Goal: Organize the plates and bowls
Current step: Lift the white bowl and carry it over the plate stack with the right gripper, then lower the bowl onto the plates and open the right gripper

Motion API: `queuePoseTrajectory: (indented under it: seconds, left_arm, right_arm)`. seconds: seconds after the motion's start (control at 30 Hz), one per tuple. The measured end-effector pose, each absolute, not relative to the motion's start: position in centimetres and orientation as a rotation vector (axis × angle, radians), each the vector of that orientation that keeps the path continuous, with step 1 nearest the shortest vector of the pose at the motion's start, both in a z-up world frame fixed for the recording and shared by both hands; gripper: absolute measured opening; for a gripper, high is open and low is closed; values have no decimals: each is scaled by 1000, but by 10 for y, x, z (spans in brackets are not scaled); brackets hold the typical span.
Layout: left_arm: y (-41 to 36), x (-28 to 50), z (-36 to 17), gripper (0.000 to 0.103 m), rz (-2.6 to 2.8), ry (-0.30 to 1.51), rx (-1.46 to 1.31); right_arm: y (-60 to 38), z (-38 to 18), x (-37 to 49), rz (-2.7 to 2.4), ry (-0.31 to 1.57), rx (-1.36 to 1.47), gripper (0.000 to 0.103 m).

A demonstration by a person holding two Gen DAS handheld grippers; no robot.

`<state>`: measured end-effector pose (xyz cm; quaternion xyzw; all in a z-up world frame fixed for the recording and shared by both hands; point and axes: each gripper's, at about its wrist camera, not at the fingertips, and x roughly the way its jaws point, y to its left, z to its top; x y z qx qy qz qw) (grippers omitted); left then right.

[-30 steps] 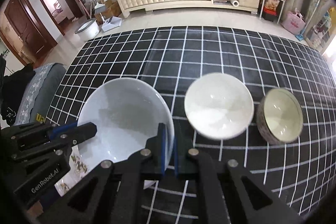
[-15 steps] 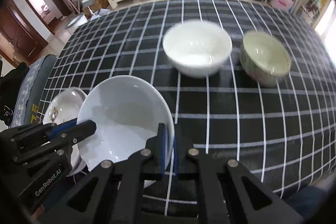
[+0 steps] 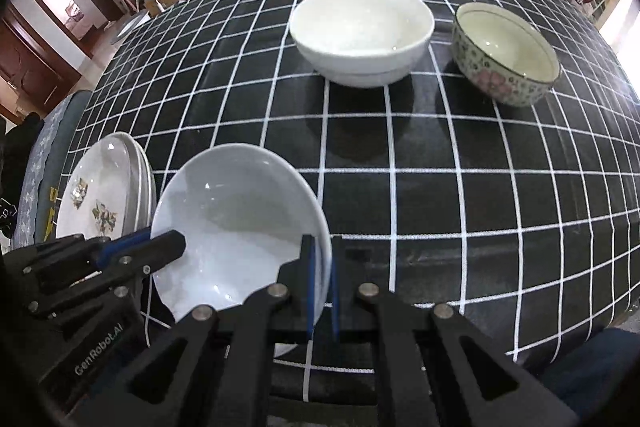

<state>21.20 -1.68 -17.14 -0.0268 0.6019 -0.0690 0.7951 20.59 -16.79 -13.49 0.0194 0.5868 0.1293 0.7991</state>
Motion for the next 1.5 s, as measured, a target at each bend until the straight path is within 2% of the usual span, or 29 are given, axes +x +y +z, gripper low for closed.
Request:
queuePoseTrajectory:
  seconds: [0.4,0.77,0.83,1.03,1.2,1.5]
  left_arm:
    - [-13,210,-163,9,-166,1261,-62]
    - [-5,194,-103,9,-145,1113,-13]
    - [-6,194,-92,16,-161,1100,-10]
    - [-12,197,-56,28,-175,1027,20]
    - [-14,210,-42,28,-176,1012,10]
    - [-17,252,-28,28,-169,1006,24]
  right_arm:
    - [-177,-139,209,279,1277,87,9]
    - [-184,-89,200,255,1144,55,10]
    - [-186,-76,201,256,1111,40,10]
    - [-191,-40,206,297,1079,41,10]
    - [-190,-13,215,309,1023,5,10]
    - [-200,-2,250,288,989,-42,10]
